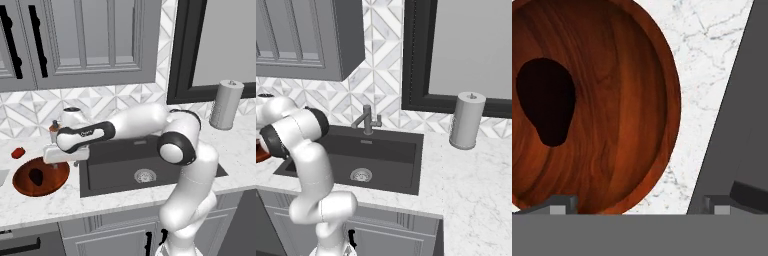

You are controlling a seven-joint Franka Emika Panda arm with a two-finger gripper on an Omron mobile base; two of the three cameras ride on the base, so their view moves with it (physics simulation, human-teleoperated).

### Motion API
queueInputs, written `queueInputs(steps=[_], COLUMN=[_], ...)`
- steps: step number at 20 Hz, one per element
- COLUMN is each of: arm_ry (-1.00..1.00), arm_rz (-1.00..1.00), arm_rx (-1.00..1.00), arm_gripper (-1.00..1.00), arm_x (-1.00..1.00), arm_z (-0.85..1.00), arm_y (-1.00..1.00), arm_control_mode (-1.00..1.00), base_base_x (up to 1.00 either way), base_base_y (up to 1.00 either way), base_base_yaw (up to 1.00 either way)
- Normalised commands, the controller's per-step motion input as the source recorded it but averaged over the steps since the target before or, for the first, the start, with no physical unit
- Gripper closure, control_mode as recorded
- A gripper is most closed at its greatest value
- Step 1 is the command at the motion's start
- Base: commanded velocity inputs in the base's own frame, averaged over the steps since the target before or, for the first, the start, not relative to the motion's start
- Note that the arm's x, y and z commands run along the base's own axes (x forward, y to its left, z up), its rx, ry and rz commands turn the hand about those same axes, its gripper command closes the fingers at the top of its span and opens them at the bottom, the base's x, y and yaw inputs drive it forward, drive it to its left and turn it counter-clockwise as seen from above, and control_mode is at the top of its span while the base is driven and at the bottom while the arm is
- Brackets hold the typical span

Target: Pick the avocado from the sink and place it in the bowl. Then pick the bowl and place it in the microwave. Then close the microwave door and press the start button.

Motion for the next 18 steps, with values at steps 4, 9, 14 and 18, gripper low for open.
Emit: queueInputs(steps=[4, 9, 14, 18], arm_ry=[0.10, 0.11, 0.00, 0.02], arm_rz=[0.00, 0.00, 0.00, -0.01], arm_rx=[0.06, 0.02, 0.06, 0.05], arm_gripper=[-1.00, -1.00, -1.00, -1.00], arm_x=[0.04, 0.18, 0.32, 0.27], arm_z=[0.02, 0.00, -0.20, -0.23], arm_y=[-0.40, -0.07, 0.04, 0.23], arm_control_mode=[-1.00, -1.00, -1.00, -1.00], base_base_x=[0.00, 0.00, 0.00, 0.00], base_base_y=[0.00, 0.00, 0.00, 0.00], base_base_yaw=[0.00, 0.00, 0.00, 0.00])
